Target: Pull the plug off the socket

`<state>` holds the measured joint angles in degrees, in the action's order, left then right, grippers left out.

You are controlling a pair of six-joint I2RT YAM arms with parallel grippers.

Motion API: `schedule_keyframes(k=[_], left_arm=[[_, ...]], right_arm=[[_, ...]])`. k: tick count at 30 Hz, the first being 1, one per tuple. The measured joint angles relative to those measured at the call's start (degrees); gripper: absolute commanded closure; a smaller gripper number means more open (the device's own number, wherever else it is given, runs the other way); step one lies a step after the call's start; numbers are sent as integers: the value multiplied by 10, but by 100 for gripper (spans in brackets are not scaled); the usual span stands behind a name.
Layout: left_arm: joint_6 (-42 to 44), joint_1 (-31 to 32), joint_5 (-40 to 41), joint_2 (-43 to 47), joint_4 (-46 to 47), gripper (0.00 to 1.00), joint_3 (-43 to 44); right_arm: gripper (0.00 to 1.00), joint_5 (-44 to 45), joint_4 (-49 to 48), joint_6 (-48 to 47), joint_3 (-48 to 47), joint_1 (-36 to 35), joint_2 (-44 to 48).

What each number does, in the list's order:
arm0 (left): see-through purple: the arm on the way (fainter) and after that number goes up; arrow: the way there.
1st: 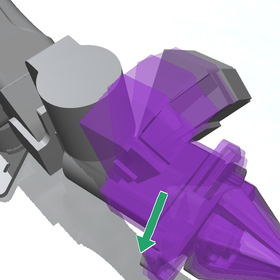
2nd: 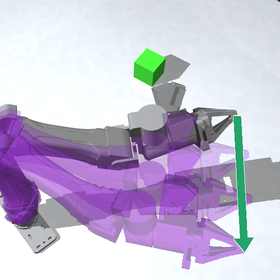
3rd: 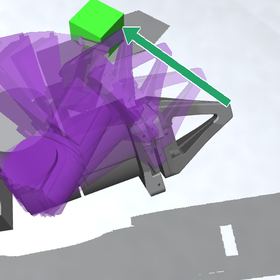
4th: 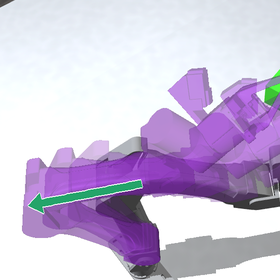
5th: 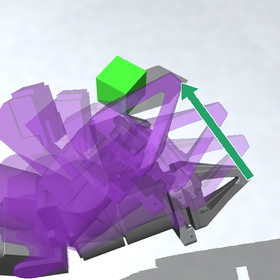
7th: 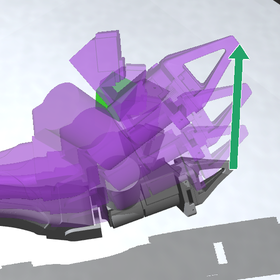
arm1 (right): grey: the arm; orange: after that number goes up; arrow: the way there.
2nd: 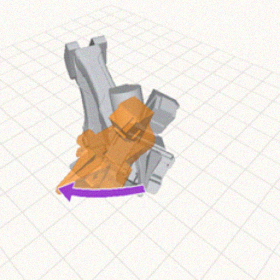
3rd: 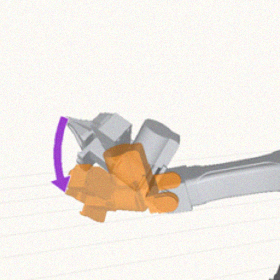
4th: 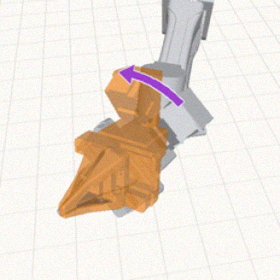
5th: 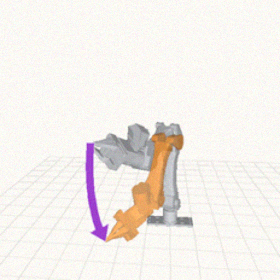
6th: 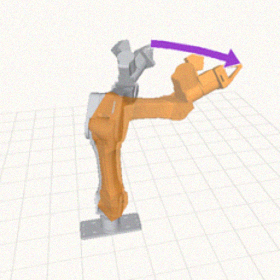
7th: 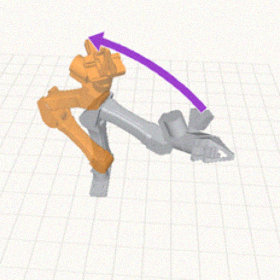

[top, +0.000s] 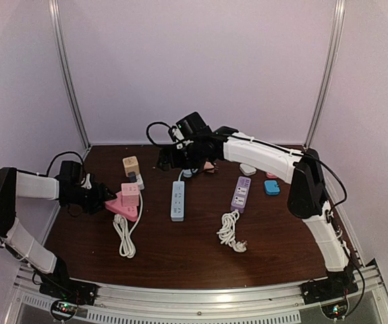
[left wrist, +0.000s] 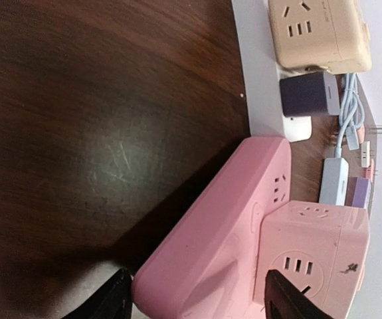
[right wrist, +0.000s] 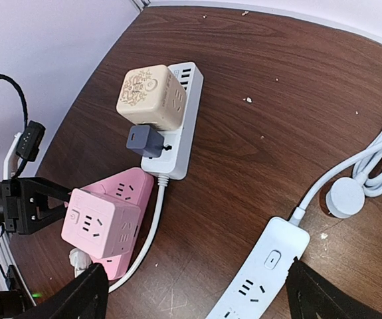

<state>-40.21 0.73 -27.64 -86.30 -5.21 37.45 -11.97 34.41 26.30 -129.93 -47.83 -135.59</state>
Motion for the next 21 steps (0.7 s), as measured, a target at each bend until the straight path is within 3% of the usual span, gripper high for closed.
schedule_keyframes(k=[10,21], left_arm=[[-27,-2,-44,-12,78,55,-26],[-66,18,-80,12,113,59,-62]], right_arm=[[4,-23,-18,9,-5,-2,-17],[1,-61,-25,26,-22,-17,-52]])
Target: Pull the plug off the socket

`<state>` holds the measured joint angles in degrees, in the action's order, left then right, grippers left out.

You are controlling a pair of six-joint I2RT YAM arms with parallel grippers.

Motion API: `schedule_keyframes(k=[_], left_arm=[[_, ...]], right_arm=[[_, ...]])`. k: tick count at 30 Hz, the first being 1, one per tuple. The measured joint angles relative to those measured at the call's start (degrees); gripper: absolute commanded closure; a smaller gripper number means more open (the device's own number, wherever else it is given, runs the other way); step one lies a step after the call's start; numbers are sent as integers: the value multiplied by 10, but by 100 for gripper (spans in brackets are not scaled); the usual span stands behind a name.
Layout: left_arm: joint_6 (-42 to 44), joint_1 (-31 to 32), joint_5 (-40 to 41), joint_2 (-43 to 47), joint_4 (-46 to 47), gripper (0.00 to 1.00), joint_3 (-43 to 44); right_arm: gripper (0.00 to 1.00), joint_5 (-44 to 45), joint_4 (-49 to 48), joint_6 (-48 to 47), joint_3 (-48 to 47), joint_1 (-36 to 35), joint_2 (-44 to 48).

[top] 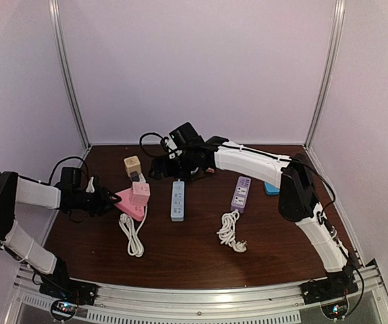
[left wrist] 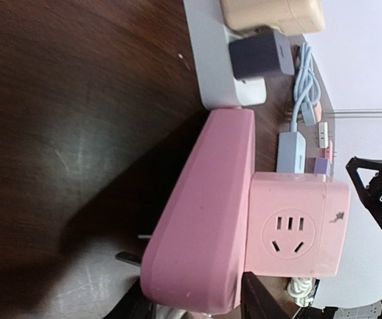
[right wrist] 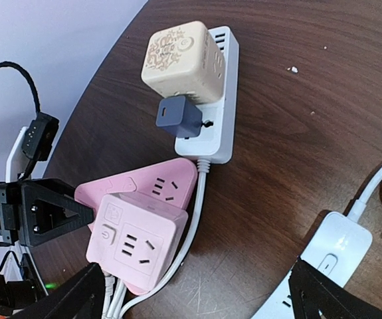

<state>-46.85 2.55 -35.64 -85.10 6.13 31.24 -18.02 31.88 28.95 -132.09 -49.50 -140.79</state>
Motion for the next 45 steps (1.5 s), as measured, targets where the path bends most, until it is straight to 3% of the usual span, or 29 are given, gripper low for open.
schedule_keyframes(k=[9,24,37,41,45], left_arm=[[-55,70,12,20,36,61,-15],[-77,80,54,20,45,64,-15],[-70,119,101,19,4,77,15],[-60,139,132,20,-36,66,40],[-57,152,151,20,-49,63,50]], right_arm=[[0,-37,-2,20,0,-16,-21],[3,-131,-70,97,-8,-17,-78],[24,-148,-106,139,-15,-17,-98],[45,-151,-104,151,-15,-15,-101],[64,-153,-112,164,-17,-13,-101]])
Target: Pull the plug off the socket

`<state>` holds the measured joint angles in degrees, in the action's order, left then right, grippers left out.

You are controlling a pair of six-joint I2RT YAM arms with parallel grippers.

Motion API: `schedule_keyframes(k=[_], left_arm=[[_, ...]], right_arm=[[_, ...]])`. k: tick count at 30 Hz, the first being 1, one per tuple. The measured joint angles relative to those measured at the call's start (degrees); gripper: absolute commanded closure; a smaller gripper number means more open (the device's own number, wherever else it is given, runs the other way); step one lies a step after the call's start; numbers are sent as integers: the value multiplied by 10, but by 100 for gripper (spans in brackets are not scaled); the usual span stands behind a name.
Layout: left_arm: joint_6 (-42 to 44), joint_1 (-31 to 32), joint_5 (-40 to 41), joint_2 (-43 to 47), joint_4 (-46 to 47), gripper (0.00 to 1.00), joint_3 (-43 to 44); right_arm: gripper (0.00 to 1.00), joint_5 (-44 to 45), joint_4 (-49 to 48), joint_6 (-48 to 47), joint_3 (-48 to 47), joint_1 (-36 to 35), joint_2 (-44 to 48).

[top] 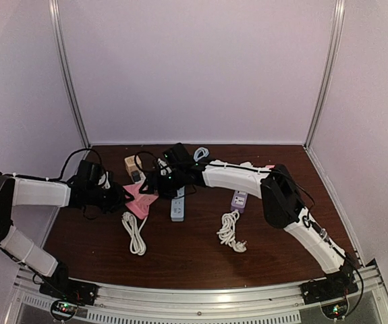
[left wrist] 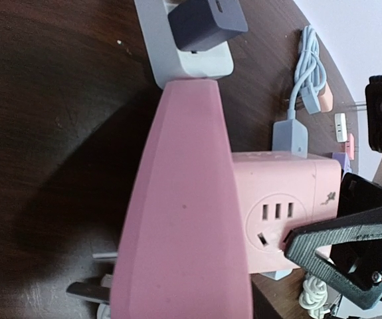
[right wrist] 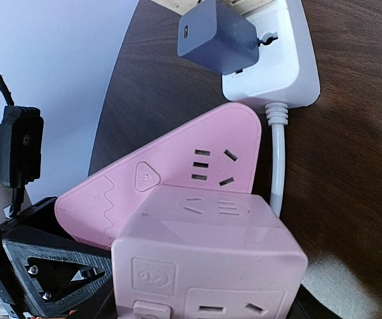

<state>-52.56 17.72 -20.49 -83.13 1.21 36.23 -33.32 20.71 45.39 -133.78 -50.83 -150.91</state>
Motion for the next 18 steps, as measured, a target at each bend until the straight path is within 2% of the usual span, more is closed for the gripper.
schedule_keyframes(k=[7,9,16,18], left_arm=[[-5,4,26,0,2,62,0],[-9,4,34,0,7,67,0],[-14,5,51,-4,5,99,8],[-12,5,55,-4,0,100,8]], right_arm=[[72,-14,-14,17,3,-1,-2],[74,-17,-22,28,7,-1,-2],[83,-22,-52,55,21,1,-2],[86,-25,-67,62,31,1,-2]])
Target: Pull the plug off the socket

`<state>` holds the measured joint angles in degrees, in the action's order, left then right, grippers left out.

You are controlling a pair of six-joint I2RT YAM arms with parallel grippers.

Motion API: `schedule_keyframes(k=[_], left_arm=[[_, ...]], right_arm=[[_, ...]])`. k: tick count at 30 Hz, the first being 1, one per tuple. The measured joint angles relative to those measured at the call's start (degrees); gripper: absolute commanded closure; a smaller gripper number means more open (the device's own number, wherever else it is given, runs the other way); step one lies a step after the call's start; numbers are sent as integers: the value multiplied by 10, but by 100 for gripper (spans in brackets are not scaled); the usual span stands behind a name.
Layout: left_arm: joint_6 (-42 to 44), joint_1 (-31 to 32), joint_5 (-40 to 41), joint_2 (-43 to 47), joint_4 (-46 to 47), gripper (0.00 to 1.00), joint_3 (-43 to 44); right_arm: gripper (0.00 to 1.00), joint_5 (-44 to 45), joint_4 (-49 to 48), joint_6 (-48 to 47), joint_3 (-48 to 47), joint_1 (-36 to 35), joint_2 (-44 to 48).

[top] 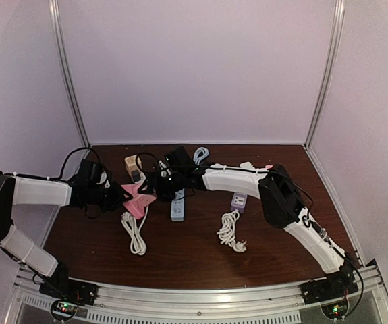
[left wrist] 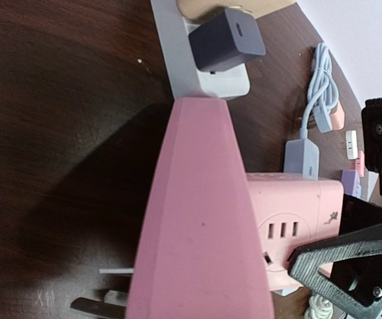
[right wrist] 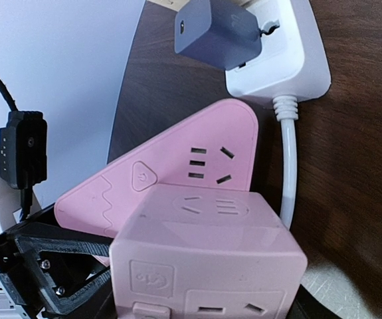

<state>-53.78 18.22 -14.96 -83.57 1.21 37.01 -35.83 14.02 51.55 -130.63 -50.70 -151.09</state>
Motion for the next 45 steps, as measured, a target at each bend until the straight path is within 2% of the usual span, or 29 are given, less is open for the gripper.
schedule_keyframes(k=[5,14,20,32,45], left_arm=[[4,5,17,28,-33,100,0],[5,16,63,156,-79,100,-2],[11,17,54,161,-92,100,3],[60,-24,-16,178,-119,100,30],[84,-25,-12,187,-153,100,49]], right_arm=[[91,-7,-28,14,29,-1,16],[94,7,-51,-2,55,-7,81],[95,12,-62,-10,94,-8,107],[96,21,-86,-16,128,-9,146],[96,14,-93,-17,130,-10,149]])
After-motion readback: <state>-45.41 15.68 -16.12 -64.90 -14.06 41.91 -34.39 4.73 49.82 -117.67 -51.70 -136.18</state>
